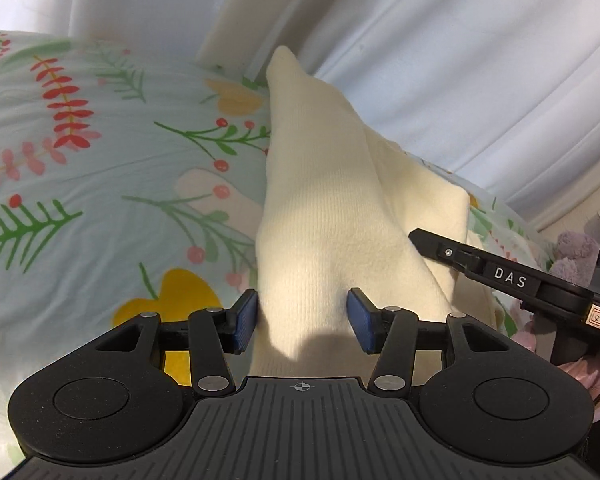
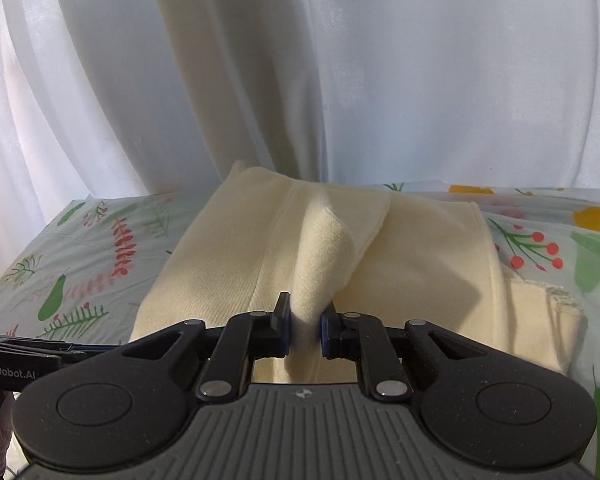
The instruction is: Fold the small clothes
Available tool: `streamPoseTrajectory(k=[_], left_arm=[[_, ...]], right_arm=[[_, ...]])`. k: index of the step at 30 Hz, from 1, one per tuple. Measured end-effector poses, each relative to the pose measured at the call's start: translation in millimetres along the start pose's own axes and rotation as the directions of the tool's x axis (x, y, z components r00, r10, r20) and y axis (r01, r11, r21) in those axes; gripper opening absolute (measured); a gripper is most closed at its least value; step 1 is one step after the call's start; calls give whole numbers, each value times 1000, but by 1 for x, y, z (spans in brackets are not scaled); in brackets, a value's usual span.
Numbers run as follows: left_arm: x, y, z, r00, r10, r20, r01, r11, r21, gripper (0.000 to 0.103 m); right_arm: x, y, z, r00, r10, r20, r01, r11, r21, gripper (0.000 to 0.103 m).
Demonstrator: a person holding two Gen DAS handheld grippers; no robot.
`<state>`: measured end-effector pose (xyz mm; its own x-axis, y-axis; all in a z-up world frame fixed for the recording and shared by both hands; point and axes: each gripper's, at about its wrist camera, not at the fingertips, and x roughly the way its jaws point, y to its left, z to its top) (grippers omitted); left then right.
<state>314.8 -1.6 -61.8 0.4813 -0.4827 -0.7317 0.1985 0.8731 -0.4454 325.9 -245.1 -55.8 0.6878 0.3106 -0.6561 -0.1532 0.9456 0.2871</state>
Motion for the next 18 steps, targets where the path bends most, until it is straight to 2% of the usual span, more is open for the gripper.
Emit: streamPoseTrajectory(k=[3, 6, 9, 10, 11, 14, 18], left_arm=[[2, -2, -1, 1000, 8, -1, -8, 1000, 11, 57], [1, -3, -2, 1000, 9, -6, -9, 1000, 8, 57], [0, -5, -1, 1000, 19, -4, -19, 1000, 16, 57], [-1, -5, 0, 1000, 27, -2, -27, 1000, 16, 57], [-4, -7, 0, 1000, 30, 3, -30, 999, 19, 57], [-15, -13, 2, 999, 39, 35, -41, 998, 43, 57], [-24, -24, 5, 997, 44, 67, -49, 996, 78, 57]], right_arm=[[1, -22, -3, 998, 66, -5, -65, 990, 122, 23], [9, -38, -5, 990, 144, -9, -138, 960, 244, 28], [21, -39, -3, 983, 186, 0, -176, 934, 311, 30], [23, -37, -1, 984, 179, 1, -170, 937, 306, 28], [23, -33, 1, 987, 159, 2, -153, 946, 286, 15], [7, -6, 10, 998, 43, 52, -48, 995, 88, 13], [-24, 9, 19, 979, -87, 187, 101, 993, -66, 12]])
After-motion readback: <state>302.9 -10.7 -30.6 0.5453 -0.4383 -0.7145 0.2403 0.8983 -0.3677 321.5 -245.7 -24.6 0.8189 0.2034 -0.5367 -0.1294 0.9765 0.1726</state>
